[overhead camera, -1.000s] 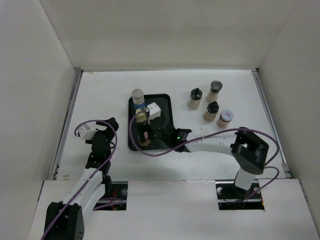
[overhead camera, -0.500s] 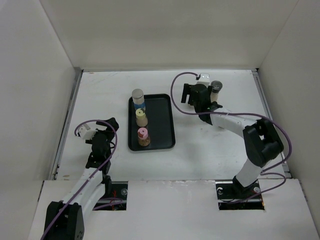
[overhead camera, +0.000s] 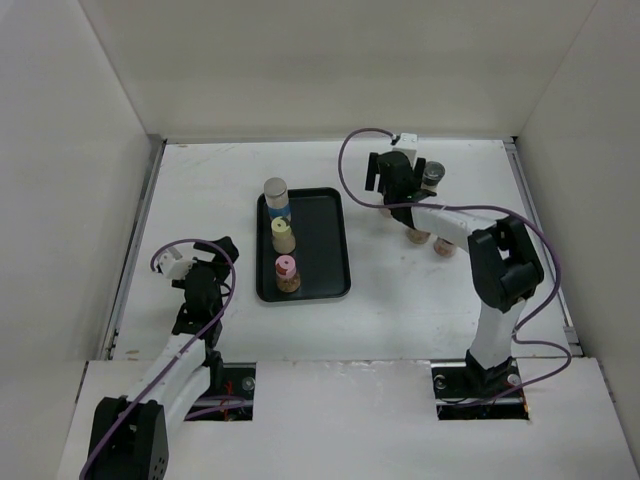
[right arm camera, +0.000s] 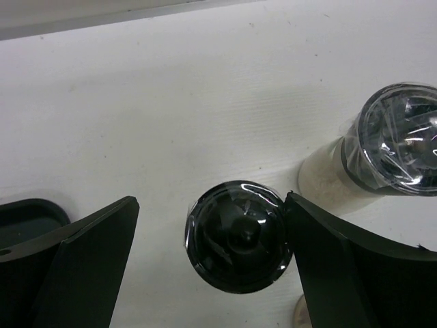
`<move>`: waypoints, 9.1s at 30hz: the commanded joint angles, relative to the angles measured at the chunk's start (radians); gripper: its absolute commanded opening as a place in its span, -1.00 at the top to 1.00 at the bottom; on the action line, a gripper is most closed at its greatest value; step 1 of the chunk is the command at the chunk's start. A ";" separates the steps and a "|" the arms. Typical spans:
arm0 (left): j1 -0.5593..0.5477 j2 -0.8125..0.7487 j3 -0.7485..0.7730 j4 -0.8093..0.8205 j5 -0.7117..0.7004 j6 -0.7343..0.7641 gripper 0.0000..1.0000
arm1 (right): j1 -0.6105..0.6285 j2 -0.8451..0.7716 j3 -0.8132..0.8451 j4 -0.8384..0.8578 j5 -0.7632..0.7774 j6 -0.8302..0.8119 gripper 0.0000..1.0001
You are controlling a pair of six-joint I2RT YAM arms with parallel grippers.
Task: Organize the condiment bottles
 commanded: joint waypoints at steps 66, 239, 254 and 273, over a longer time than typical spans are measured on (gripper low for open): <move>0.001 -0.012 0.013 0.056 -0.002 0.012 -1.00 | 0.284 0.106 0.239 0.134 -0.128 -0.025 -0.19; -0.045 0.020 0.026 0.078 -0.014 0.030 -1.00 | 0.095 -0.327 -0.121 0.056 -0.087 0.038 0.02; -0.045 -0.004 0.020 0.076 -0.023 0.032 -1.00 | 0.484 -0.217 -0.122 0.108 -0.085 0.078 0.01; -0.039 -0.012 0.022 0.056 -0.022 0.036 -1.00 | 0.587 -0.055 -0.042 0.241 -0.055 0.017 -0.79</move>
